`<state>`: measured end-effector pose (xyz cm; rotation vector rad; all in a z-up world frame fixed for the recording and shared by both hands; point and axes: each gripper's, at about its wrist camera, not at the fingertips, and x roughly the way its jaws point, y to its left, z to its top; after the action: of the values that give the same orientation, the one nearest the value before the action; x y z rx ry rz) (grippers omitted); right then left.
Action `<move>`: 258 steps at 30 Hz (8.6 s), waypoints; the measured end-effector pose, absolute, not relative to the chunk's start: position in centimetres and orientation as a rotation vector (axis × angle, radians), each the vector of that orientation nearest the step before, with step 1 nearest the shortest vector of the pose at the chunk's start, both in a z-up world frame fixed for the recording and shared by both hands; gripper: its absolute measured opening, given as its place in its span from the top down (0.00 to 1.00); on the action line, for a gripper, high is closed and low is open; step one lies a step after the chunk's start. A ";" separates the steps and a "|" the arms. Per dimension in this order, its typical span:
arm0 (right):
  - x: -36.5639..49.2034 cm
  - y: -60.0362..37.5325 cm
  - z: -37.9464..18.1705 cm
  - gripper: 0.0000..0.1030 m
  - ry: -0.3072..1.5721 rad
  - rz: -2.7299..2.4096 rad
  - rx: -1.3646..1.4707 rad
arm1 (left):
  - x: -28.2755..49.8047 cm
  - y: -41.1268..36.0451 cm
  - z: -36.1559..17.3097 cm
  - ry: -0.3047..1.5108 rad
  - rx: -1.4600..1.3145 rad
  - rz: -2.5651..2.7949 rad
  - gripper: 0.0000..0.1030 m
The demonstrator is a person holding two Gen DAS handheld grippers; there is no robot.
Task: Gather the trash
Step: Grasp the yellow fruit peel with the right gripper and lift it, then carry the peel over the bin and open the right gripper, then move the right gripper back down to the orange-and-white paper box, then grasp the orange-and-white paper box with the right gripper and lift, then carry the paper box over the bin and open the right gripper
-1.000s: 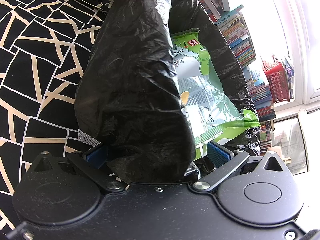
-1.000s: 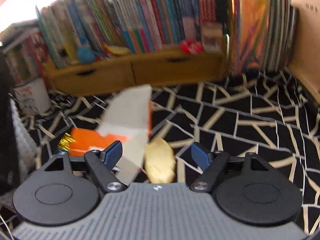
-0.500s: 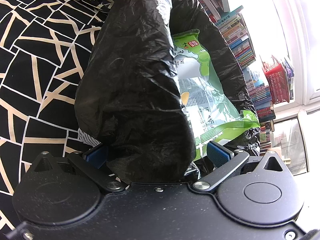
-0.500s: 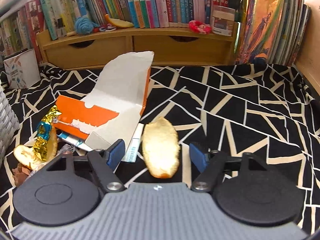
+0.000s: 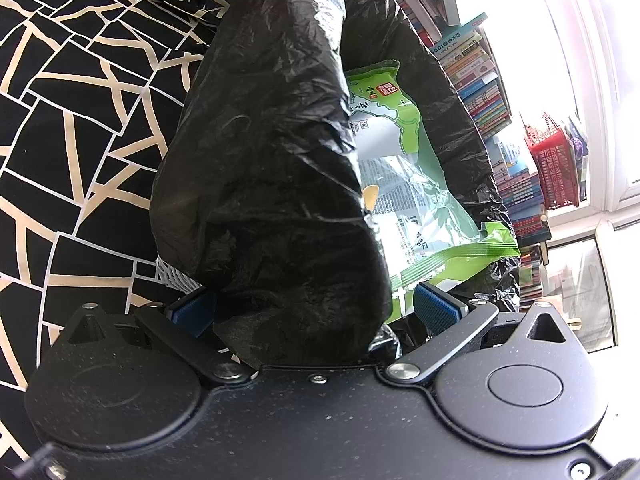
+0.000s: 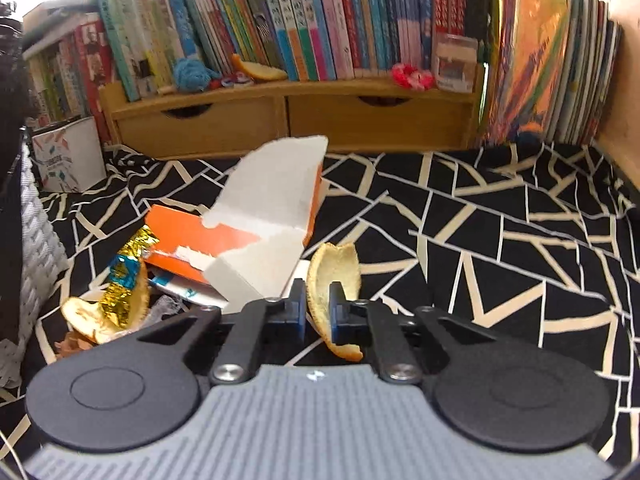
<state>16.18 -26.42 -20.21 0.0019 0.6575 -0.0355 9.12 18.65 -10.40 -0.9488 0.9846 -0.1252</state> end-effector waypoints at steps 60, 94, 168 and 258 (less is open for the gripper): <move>10.1 -16.9 0.5 0.56 0.345 0.369 0.038 | 9.4 18.6 -10.4 0.992 -0.955 -0.115 0.00; 9.9 -17.6 -1.3 0.27 0.375 0.391 0.094 | 9.4 18.6 -10.4 0.988 -0.956 -0.117 0.00; 19.8 -26.9 -20.8 0.59 0.702 -0.079 0.306 | 8.9 18.7 -10.7 0.949 -0.973 -0.113 0.00; 12.6 -6.0 -3.5 0.83 0.491 0.475 -0.111 | 8.7 18.9 -11.1 0.920 -0.990 -0.127 0.00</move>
<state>12.57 -5.99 -3.51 -0.1111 0.4909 0.4750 8.67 18.90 -11.10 -0.9900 0.9196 -0.1267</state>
